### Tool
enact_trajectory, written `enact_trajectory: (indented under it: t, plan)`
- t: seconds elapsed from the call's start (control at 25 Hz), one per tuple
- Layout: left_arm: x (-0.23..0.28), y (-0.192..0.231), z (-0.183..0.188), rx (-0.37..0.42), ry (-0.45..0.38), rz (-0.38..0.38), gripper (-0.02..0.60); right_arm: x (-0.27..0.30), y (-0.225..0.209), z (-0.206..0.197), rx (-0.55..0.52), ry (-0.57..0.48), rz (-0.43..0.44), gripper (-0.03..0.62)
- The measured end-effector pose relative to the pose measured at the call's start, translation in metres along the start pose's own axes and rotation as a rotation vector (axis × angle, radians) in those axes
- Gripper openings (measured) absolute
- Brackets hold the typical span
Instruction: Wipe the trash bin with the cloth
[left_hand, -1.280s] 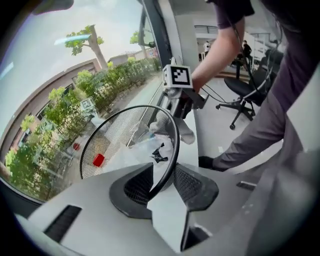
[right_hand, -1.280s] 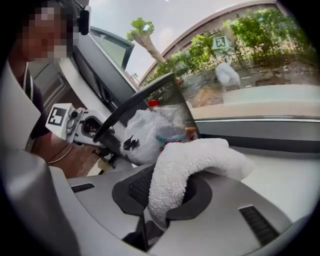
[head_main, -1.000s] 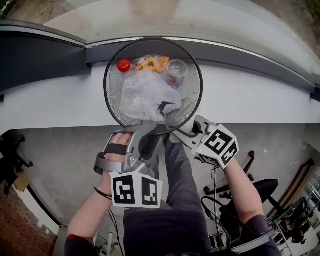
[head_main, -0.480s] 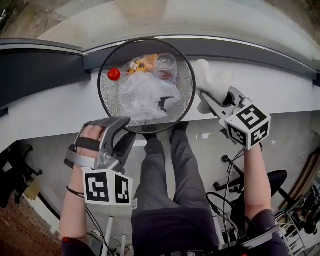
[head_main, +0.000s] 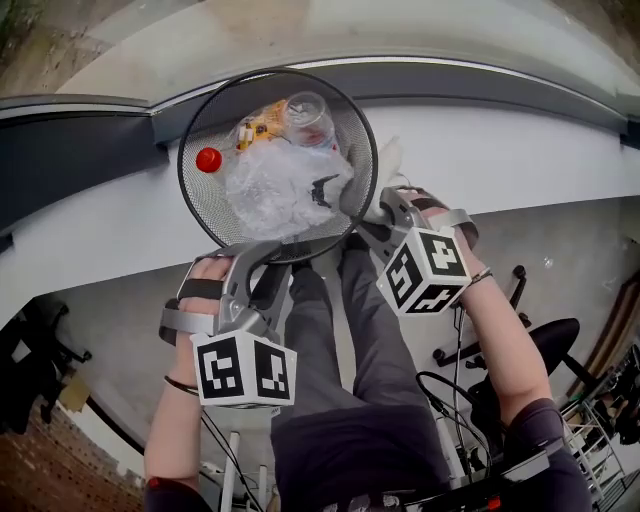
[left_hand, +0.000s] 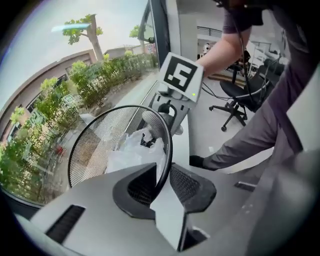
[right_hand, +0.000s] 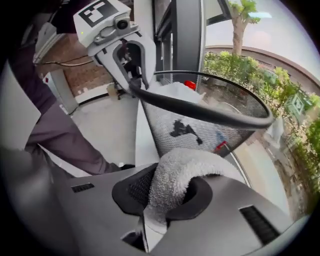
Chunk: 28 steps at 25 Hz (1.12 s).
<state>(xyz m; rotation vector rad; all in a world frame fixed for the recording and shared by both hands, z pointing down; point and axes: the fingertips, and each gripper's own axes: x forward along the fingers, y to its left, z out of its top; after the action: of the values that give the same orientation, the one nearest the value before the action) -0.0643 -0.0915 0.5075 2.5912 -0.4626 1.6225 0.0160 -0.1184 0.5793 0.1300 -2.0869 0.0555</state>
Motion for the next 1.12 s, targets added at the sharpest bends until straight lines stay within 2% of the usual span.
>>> enact_trajectory:
  t: [0.08, 0.2, 0.24, 0.4, 0.48, 0.56, 0.6, 0.68, 0.8, 0.84, 0.88, 0.96, 1.04, 1.12]
  plan:
    - [0.001, -0.003, 0.012, -0.075, -0.035, 0.0, 0.073, 0.001, 0.027, 0.015, -0.058, -0.039, 0.058, 0.06]
    - [0.006, -0.001, 0.032, -0.249, -0.073, 0.001, 0.048, 0.005, 0.062, 0.048, -0.115, -0.123, 0.13, 0.06]
    - [0.007, 0.0, 0.034, -0.265, -0.066, 0.008, 0.048, 0.006, 0.068, 0.056, -0.113, -0.143, 0.145, 0.06]
    - [-0.004, 0.002, 0.036, -0.229, -0.086, 0.02, 0.049, 0.009, 0.071, 0.059, -0.094, -0.153, 0.163, 0.06]
    - [-0.028, 0.01, 0.037, -0.232, -0.158, 0.002, 0.052, 0.005, 0.064, 0.05, -0.057, -0.142, 0.154, 0.06]
    - [-0.053, 0.023, 0.033, -0.202, -0.214, -0.021, 0.052, -0.001, 0.049, 0.037, 0.017, -0.133, 0.12, 0.06]
    - [-0.058, 0.028, 0.022, -0.176, -0.194, -0.027, 0.07, -0.005, 0.036, 0.028, 0.06, -0.126, 0.088, 0.06]
    - [-0.048, 0.03, -0.01, -0.078, -0.064, -0.02, 0.172, -0.016, 0.001, 0.006, 0.145, -0.096, -0.005, 0.06]
    - [-0.022, 0.03, -0.049, 0.172, 0.112, 0.026, 0.182, -0.025, -0.039, -0.019, 0.253, -0.023, -0.131, 0.06]
    - [-0.016, 0.035, -0.058, 0.23, 0.14, 0.059, 0.18, -0.021, -0.047, -0.021, 0.264, -0.008, -0.139, 0.06]
    - [-0.012, 0.04, -0.064, 0.258, 0.155, 0.092, 0.136, -0.013, -0.052, -0.018, 0.254, 0.001, -0.124, 0.06]
    - [-0.01, 0.041, -0.067, 0.223, 0.147, 0.105, 0.12, 0.002, -0.042, -0.004, 0.194, 0.008, -0.04, 0.06]
    - [-0.012, 0.034, -0.058, 0.134, 0.119, 0.064, 0.12, 0.013, -0.015, 0.009, 0.144, 0.017, 0.043, 0.06]
    - [-0.009, 0.03, -0.043, 0.059, 0.096, 0.034, 0.12, 0.023, 0.002, 0.019, 0.112, 0.029, 0.075, 0.06]
